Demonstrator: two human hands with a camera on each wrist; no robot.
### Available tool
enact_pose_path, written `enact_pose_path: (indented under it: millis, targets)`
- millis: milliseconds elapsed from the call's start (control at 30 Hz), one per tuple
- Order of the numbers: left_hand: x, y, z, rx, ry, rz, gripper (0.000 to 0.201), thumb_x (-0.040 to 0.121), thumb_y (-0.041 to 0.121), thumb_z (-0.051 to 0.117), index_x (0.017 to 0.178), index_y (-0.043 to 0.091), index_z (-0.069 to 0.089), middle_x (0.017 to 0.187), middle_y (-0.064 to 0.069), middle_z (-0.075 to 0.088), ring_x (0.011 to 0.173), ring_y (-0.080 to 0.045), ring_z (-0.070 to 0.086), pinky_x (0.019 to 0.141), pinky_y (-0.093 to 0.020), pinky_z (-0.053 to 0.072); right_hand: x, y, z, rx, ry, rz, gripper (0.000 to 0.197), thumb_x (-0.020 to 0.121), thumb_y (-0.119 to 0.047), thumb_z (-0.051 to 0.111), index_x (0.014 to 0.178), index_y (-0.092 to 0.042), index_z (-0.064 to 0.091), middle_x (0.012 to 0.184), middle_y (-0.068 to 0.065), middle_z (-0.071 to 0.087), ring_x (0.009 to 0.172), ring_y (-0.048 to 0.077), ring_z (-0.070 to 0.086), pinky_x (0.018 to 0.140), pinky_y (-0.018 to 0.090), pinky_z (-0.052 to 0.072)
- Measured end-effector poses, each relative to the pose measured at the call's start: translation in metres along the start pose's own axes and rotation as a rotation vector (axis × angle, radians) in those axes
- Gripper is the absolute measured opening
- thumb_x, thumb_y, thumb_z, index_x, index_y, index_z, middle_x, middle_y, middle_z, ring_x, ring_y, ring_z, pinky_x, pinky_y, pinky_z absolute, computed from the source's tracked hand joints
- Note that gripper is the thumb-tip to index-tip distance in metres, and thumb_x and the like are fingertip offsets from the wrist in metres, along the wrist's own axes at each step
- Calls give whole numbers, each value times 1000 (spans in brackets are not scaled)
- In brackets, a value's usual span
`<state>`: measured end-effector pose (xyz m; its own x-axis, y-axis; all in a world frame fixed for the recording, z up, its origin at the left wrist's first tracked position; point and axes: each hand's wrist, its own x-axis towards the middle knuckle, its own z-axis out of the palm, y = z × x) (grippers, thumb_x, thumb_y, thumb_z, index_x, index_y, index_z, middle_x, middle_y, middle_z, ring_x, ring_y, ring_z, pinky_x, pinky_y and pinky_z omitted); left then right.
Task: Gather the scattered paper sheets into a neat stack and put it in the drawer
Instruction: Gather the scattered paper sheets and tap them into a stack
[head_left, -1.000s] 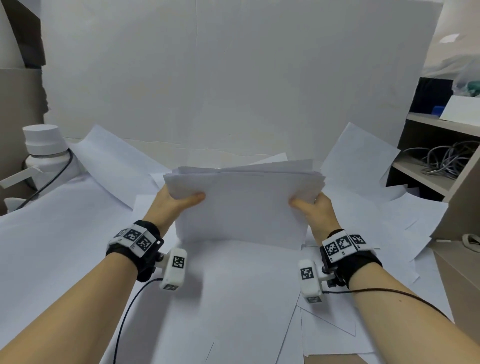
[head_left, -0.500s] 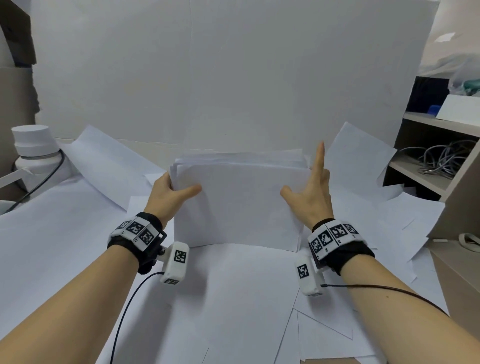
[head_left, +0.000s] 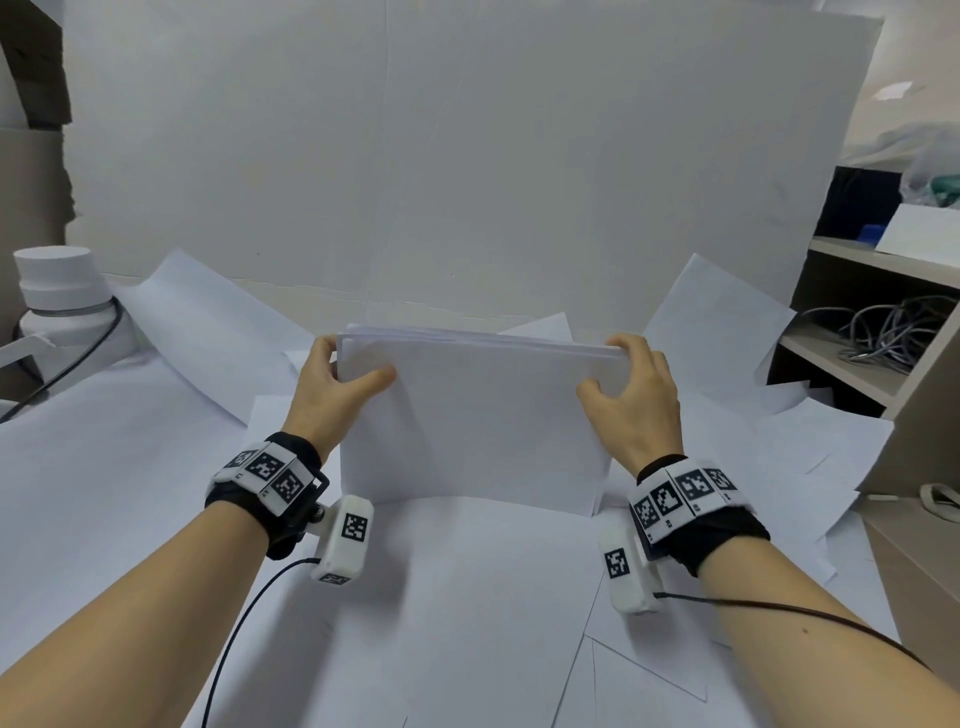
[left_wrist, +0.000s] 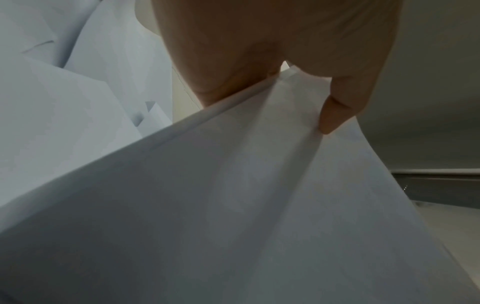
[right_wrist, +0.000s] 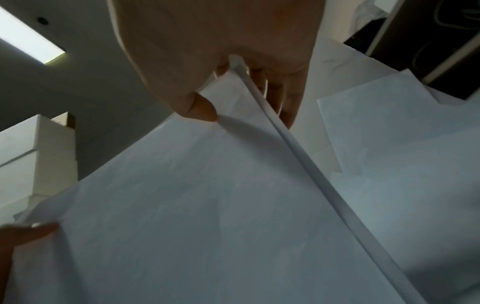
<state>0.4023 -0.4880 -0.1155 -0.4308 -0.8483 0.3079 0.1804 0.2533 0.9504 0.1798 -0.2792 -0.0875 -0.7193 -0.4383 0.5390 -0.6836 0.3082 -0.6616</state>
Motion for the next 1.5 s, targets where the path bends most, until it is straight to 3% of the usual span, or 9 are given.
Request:
enact_pose_path:
  millis: [200,467,667,767,867,967,1200,1367,1500]
  targets:
    - [4,-3,3,6,-5,2,54,70,24,65,121,17,50,106,-4,69,89,-19,69,72,-31,56,7,6,7,362,-123,2,93,79,-11,61,147,-52,14,152,-10,36,134,17,43,107,37,43]
    - [5,1,17,39,8,27,47,69,20,61,114,14,53,109,-6,66,93,-18,66,81,-36,57,9,6,33,665,-73,345,35,73,-1,57,108,-6,60,89,5,64,78,21,63,61,26,51]
    - [12,0,6,76,10,41,56,76,11,63,128,14,42,109,-3,64,100,-22,68,81,-35,56,11,3,34,584,-59,273,68,75,-11,60,137,-25,37,112,1,62,98,18,64,81,31,55]
    - [13,-7,-4,87,-34,96,85,77,12,68,146,38,25,124,-10,59,108,-27,67,87,-34,56,5,3,27,439,-37,120,99,80,-10,62,151,-48,3,133,-5,52,112,12,58,88,24,50]
    - [16,-5,-10,261,-74,275,103,80,14,74,149,61,12,149,0,45,131,-12,52,108,-25,42,3,-8,18,118,-53,-23,88,84,-18,58,150,-52,12,129,-10,41,100,15,49,89,29,42]
    - [14,-1,-9,439,-62,381,75,80,24,71,147,42,43,137,5,49,123,2,46,103,-3,30,5,-6,20,-20,-66,-24,61,86,-24,55,143,-38,42,126,-3,45,92,17,51,87,31,44]
    - [16,10,-14,480,-44,449,51,78,26,64,129,32,64,126,4,58,113,1,54,103,-25,44,3,-2,20,26,3,-9,57,86,-19,55,142,-31,47,129,-2,48,97,12,47,94,32,45]
    - [17,4,-21,176,-26,149,91,81,24,79,152,45,26,133,4,53,110,-7,59,97,-33,48,9,8,23,457,-10,215,82,84,-9,57,153,-30,20,111,-5,59,96,11,62,79,22,51]
    - [15,-16,-10,-2,-65,-118,80,63,30,80,138,17,54,123,-8,70,111,-27,68,95,-46,56,20,19,40,658,-160,496,32,71,0,55,101,-6,63,89,9,65,82,26,61,68,29,50]
